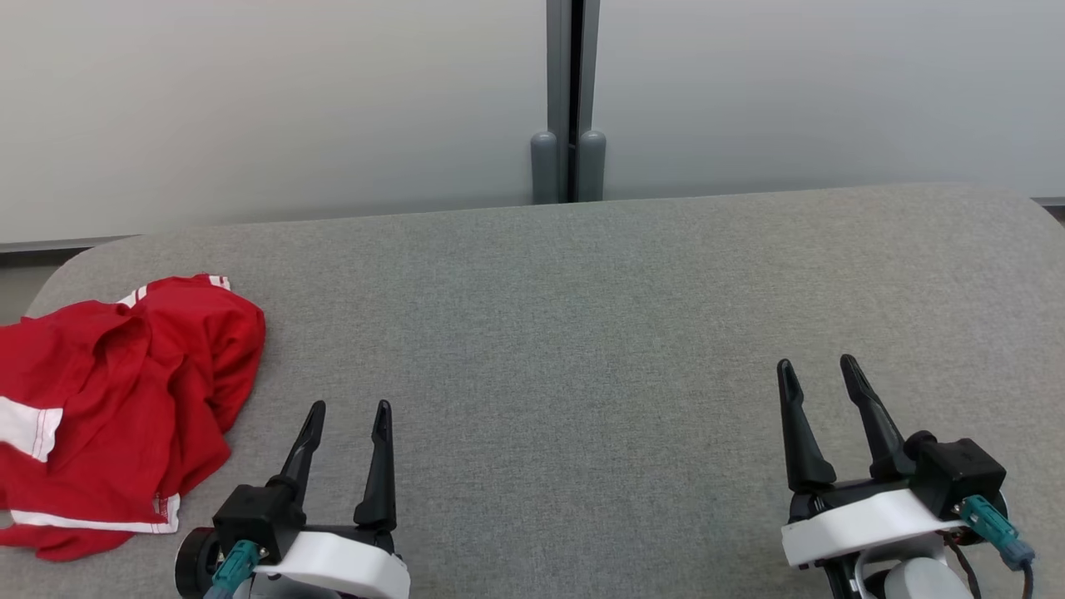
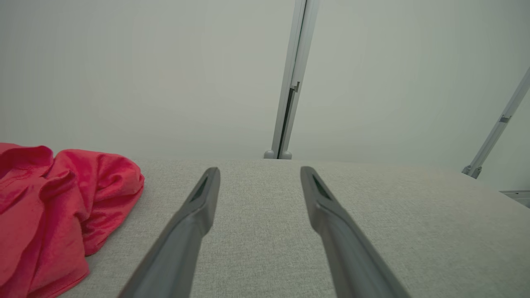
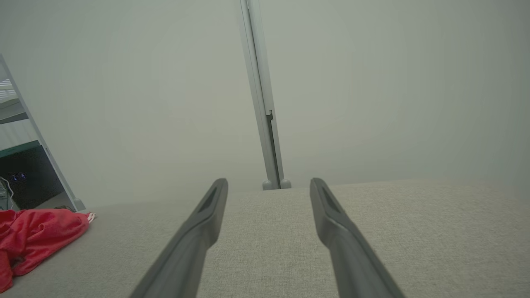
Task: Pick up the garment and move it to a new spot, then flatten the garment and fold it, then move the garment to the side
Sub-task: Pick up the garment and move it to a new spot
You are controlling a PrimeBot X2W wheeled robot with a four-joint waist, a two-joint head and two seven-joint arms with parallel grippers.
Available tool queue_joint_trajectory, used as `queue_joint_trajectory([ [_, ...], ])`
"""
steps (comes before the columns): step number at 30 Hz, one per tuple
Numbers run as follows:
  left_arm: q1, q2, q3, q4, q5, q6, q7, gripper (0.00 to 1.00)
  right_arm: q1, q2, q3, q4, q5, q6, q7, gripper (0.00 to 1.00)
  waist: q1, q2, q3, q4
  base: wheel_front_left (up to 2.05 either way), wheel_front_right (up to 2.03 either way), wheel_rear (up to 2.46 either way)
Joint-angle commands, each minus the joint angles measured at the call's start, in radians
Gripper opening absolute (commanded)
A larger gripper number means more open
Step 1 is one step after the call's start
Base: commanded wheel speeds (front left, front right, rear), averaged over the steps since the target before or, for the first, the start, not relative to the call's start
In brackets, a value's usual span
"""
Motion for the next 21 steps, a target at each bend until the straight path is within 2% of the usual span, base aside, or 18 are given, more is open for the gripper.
queue_joint_trajectory([
  [1, -0.014, 0.004, 0.003, 0.001, 0.001, 0.004, -0.002, 1.0, 0.006, -0.002, -0.002, 0.002, -0.002, 0.003, -0.006, 1.0, 0.0, -0.0001, -0.002, 0.014, 0.0, 0.0, 0.0],
  [9, -0.003, 0.004, 0.02, 0.005, 0.009, 0.014, -0.002, 1.0, 0.013, -0.002, 0.025, 0.012, 0.021, 0.003, -0.006, 1.0, 0.0, -0.0001, -0.008, 0.077, 0.0, 0.0, 0.0],
  [21, 0.001, 0.004, 0.08, -0.009, 0.022, 0.032, -0.002, 1.0, 0.018, -0.002, 0.092, 0.031, 0.043, 0.003, -0.006, 1.0, 0.0, -0.0001, -0.007, 0.251, 0.0, 0.0, 0.0],
])
